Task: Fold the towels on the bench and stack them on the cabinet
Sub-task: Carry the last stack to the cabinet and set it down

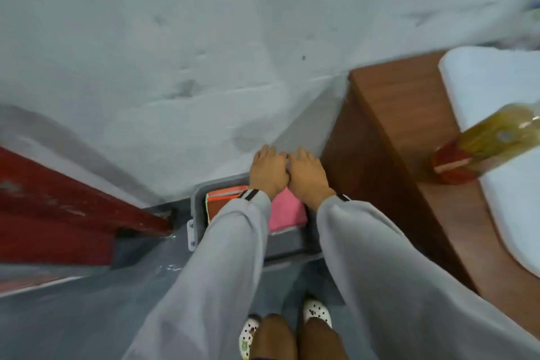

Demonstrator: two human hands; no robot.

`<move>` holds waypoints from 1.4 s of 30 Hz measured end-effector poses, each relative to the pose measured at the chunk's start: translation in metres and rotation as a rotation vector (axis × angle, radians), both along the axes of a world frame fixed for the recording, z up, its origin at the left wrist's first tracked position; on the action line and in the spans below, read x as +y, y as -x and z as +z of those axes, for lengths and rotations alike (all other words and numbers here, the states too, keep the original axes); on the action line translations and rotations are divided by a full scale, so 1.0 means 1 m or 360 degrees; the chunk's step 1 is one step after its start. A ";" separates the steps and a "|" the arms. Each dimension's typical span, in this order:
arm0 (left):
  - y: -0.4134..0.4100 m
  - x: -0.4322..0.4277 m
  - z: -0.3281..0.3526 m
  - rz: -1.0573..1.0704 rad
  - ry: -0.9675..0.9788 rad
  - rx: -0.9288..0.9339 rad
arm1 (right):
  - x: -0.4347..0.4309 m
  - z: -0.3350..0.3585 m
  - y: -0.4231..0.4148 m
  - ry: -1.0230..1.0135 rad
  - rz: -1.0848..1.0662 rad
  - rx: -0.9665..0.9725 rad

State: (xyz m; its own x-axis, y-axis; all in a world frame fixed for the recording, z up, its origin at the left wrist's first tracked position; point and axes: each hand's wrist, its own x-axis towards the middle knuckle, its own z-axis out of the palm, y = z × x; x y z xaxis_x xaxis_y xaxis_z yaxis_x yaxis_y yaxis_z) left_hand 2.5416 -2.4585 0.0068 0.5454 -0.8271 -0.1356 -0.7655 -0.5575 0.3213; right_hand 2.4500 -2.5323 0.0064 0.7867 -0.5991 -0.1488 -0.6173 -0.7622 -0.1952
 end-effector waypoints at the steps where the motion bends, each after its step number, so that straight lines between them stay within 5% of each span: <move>1: 0.003 -0.001 0.039 -0.0007 0.0040 0.0002 | 0.000 0.038 0.003 0.0009 -0.0010 -0.0009; 12: 0.104 -0.054 0.350 -0.0275 0.0287 -0.0028 | -0.041 0.345 0.105 0.0489 -0.0170 0.0009; 23: 0.295 -0.136 0.405 -0.0643 0.0230 0.0019 | -0.098 0.394 0.306 0.0447 -0.0698 -0.0020; 29: 0.393 -0.163 0.353 -0.0814 -0.0157 0.0268 | -0.110 0.343 0.408 0.0064 -0.1098 0.0082; 34: 0.433 -0.165 0.292 -0.0943 -0.0638 0.0299 | -0.098 0.271 0.452 -0.0575 -0.1626 -0.0120; 39: 0.446 -0.160 0.248 -0.0971 -0.0993 0.0262 | -0.096 0.218 0.467 -0.1577 -0.2544 -0.1098; 42: 0.453 -0.150 0.225 -0.0912 -0.1088 0.0286 | -0.091 0.214 0.468 -0.1766 -0.2781 -0.1549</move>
